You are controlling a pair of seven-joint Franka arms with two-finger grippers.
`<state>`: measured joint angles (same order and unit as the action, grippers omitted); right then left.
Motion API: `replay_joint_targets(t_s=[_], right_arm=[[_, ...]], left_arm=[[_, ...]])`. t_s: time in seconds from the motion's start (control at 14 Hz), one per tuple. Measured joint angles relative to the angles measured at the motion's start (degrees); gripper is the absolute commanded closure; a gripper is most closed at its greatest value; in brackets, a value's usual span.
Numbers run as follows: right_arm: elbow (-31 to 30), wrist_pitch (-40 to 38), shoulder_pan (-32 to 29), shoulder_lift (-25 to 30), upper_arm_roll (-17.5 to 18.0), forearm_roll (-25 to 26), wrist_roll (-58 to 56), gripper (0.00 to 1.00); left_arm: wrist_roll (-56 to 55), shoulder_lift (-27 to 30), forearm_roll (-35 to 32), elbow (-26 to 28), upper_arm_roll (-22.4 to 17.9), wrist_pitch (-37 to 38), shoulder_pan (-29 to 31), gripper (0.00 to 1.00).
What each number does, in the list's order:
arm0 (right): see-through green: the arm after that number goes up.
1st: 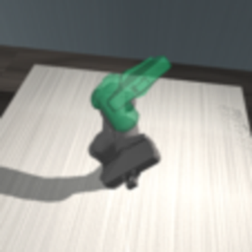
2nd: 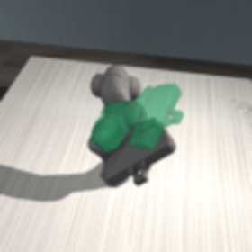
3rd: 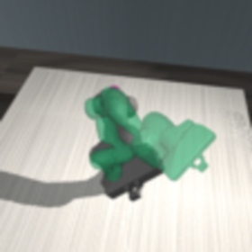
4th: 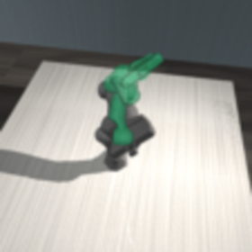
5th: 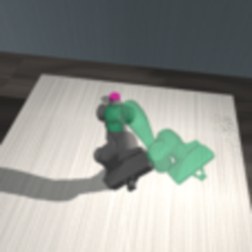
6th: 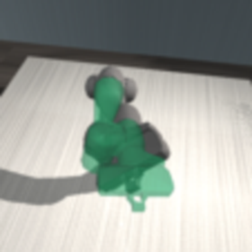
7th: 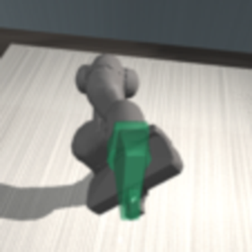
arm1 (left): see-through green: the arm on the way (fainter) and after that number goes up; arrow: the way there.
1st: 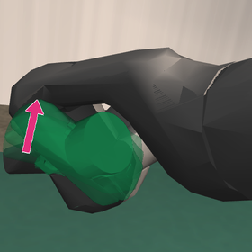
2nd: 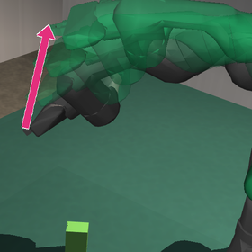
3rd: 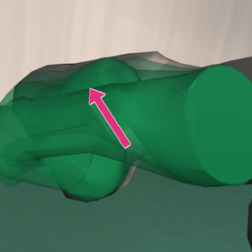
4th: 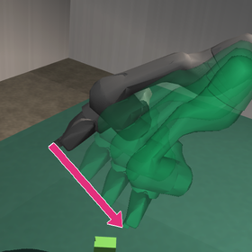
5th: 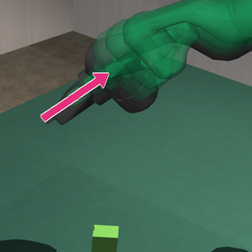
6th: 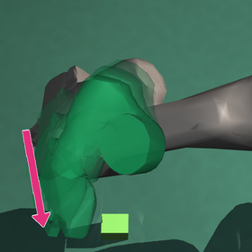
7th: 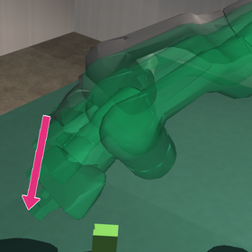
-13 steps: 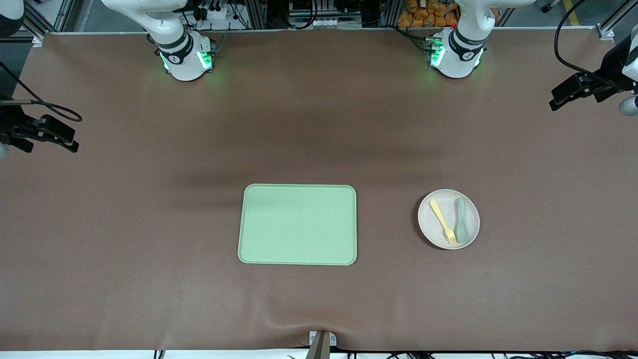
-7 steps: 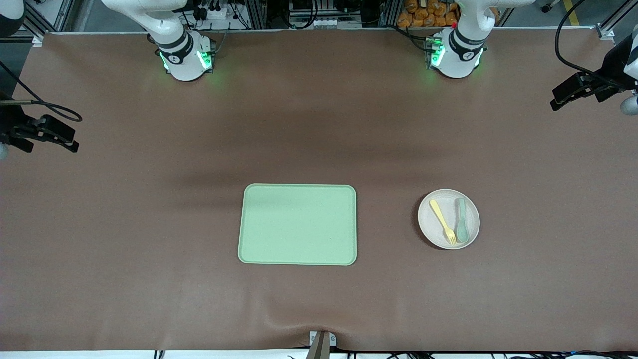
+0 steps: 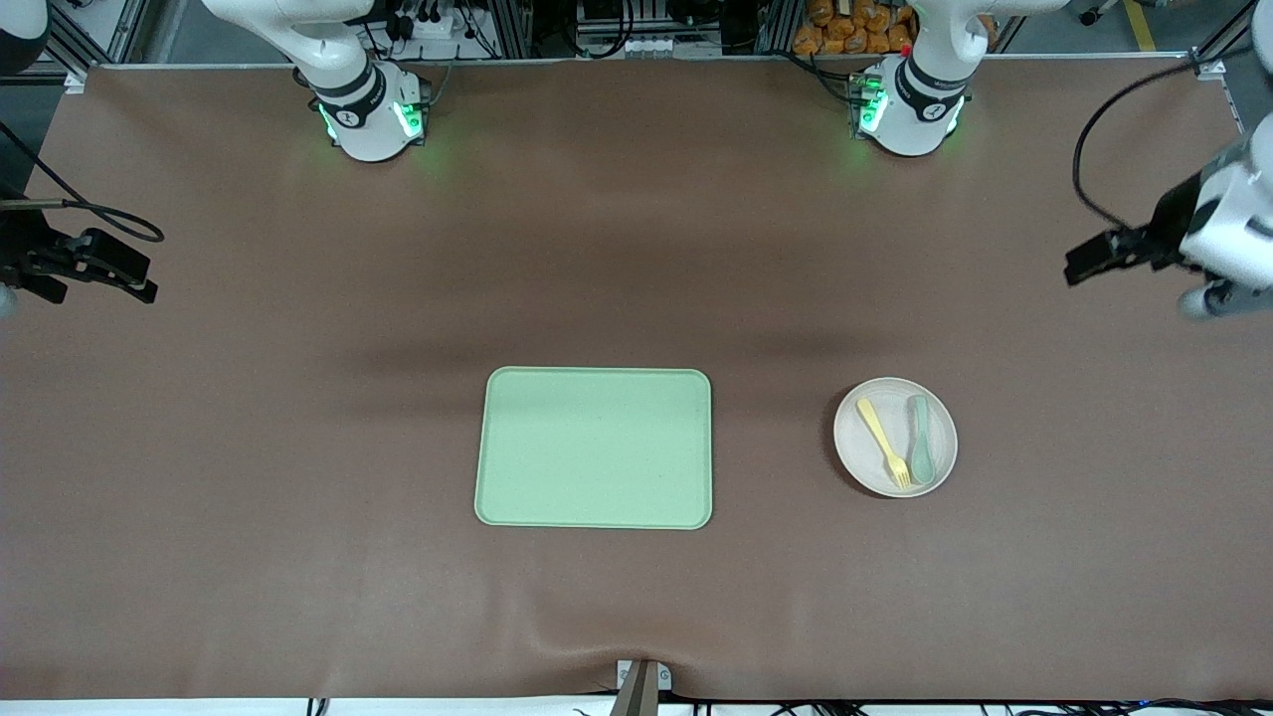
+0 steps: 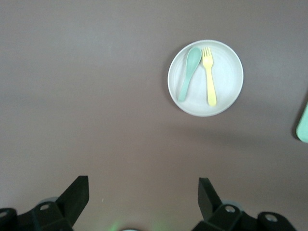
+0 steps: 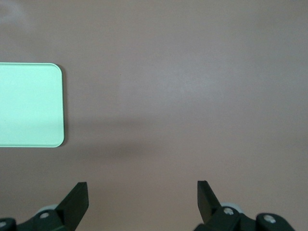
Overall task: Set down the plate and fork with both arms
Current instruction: 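Reach the left gripper to the white plate's rim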
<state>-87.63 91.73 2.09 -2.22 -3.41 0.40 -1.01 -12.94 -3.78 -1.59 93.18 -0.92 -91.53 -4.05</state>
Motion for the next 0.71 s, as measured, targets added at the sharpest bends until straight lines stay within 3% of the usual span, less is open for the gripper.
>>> replay_joint_targets(t_s=[0.71], right_arm=[[0.00,-0.16,-0.20,-0.02,-0.17,0.00,0.00,0.00]], left_arm=[[-2.02,-15.76,0.02,8.45,-0.18,-24.39,0.34,0.00]])
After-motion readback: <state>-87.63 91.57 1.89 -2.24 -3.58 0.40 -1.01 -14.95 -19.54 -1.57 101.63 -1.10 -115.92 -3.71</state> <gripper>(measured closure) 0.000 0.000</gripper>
